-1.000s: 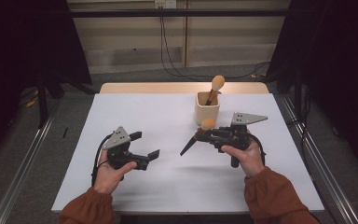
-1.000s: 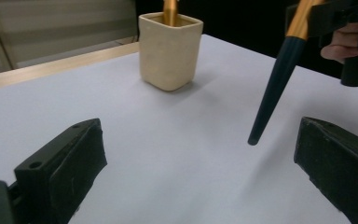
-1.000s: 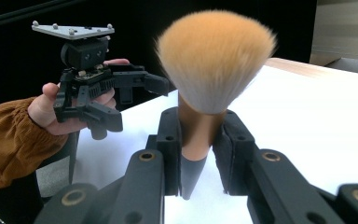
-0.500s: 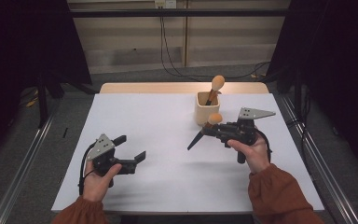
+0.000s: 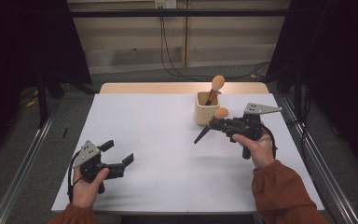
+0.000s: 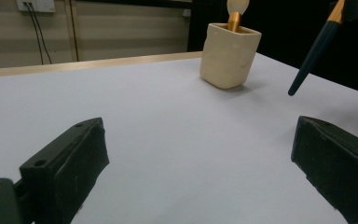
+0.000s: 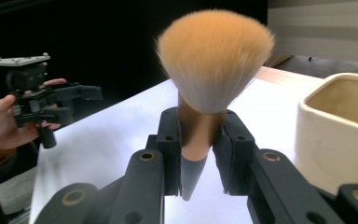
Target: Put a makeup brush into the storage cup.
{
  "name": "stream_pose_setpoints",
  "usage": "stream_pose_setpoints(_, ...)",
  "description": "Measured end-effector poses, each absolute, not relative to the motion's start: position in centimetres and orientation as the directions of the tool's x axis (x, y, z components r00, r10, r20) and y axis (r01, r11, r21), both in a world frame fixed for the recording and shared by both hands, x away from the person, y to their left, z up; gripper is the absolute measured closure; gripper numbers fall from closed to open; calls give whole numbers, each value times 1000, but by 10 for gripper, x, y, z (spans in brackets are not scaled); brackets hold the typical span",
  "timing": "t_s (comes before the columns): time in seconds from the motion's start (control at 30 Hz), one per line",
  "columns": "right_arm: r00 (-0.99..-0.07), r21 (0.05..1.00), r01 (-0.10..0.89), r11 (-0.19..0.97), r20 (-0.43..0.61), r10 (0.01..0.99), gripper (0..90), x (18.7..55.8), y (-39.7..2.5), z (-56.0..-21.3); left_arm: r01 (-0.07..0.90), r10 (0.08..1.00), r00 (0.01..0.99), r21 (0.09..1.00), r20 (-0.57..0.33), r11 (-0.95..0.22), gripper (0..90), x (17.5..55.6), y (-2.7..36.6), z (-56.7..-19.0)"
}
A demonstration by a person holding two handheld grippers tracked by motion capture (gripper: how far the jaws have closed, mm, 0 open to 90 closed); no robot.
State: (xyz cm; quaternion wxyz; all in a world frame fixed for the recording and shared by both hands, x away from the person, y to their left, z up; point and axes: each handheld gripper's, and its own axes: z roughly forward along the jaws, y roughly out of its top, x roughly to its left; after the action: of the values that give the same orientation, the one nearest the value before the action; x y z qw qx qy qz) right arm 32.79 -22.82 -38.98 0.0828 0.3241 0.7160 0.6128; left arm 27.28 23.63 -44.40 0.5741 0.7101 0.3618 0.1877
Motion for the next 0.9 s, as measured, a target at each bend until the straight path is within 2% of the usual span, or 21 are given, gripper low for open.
stream_pose_setpoints(0.9,-736,950,310,47,208,645,735,357,-246,-354,275,743,661,956,-108,-106,35,268,243,-445)
